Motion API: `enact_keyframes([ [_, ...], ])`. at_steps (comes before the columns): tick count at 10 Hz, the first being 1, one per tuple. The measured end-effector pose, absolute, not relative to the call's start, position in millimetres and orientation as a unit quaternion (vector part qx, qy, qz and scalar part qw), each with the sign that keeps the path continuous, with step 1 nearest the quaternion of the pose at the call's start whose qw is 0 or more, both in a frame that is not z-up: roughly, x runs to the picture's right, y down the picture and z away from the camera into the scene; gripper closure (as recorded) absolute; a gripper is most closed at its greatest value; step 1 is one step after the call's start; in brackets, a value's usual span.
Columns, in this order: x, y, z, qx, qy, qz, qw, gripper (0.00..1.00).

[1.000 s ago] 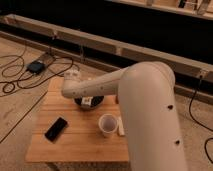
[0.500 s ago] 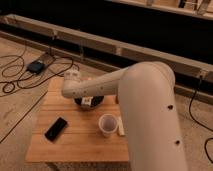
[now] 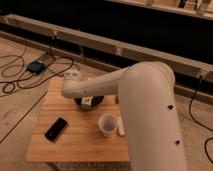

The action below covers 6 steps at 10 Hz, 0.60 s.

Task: Pick up the ceramic cup

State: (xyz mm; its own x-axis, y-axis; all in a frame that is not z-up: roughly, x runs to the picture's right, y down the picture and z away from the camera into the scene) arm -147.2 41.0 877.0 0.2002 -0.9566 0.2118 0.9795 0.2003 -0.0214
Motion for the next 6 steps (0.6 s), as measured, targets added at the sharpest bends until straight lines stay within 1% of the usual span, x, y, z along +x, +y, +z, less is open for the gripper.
enact_keyframes([
  [4, -146.7, 40.4, 873.2, -0.079, -0.077, -0.631, 0.768, 0.20],
  [6, -140.0, 38.4, 856.0, -0.097, -0.080, -0.646, 0.753, 0.20],
])
